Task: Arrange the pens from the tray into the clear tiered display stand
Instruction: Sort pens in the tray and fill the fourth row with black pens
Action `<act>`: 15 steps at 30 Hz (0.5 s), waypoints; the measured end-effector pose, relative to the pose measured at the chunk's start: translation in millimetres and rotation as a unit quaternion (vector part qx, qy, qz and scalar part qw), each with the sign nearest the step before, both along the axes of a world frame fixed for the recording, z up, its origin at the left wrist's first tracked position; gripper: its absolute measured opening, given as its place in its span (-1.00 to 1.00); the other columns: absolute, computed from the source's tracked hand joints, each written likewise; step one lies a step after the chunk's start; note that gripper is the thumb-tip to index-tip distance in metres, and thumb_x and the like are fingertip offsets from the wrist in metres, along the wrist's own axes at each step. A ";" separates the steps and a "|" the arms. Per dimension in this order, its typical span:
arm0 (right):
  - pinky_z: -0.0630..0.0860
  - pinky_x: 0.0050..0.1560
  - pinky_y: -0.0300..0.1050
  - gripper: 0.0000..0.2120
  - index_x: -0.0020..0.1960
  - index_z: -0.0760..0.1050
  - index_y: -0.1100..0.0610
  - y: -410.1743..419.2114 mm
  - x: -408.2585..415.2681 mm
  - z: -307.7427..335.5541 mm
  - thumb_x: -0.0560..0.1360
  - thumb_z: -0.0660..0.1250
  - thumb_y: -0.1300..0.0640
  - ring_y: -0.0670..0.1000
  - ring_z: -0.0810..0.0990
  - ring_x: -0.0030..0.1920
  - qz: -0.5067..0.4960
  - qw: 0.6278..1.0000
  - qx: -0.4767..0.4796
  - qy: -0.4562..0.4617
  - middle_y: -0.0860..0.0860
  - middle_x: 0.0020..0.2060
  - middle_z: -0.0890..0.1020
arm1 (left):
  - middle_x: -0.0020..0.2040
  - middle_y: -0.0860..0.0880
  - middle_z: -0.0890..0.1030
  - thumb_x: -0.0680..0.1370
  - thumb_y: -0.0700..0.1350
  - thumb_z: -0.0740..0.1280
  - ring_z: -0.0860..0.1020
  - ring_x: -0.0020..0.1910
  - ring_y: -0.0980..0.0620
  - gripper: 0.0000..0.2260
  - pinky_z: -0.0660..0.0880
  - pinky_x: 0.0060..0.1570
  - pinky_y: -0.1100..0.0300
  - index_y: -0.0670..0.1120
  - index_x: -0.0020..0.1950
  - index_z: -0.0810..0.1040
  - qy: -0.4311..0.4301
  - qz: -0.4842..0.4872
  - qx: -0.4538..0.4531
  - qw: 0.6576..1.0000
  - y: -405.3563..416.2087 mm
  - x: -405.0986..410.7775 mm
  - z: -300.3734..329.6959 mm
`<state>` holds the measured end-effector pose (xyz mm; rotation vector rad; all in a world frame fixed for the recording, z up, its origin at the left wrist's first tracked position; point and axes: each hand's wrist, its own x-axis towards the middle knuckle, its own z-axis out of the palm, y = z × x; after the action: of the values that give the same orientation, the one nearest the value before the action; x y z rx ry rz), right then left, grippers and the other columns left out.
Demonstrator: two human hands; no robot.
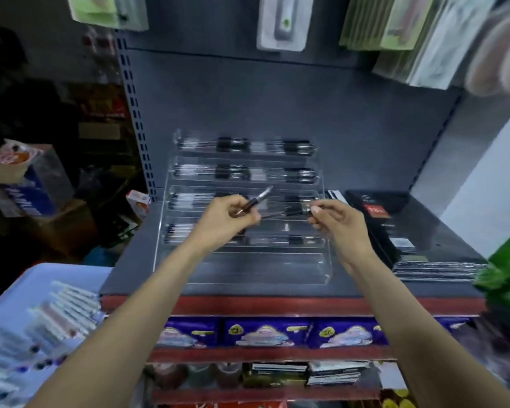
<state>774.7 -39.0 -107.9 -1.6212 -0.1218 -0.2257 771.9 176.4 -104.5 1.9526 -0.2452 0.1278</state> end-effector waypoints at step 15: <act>0.46 0.19 -0.11 -0.59 0.35 0.40 0.17 -34.4 27.4 -20.2 0.52 0.33 0.24 0.04 0.54 0.14 -0.024 0.990 -0.119 0.077 0.06 0.13 0.54 | -0.41 0.09 0.56 0.44 -0.01 0.44 0.50 -0.39 0.10 -0.91 0.41 -0.28 0.15 0.09 -0.26 0.61 0.010 0.083 0.233 0.969 -16.2 17.2 -11.1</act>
<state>802.1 -73.4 -128.1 -1.8740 0.0089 -0.1256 789.0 160.2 -115.6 2.4427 -0.1017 0.1724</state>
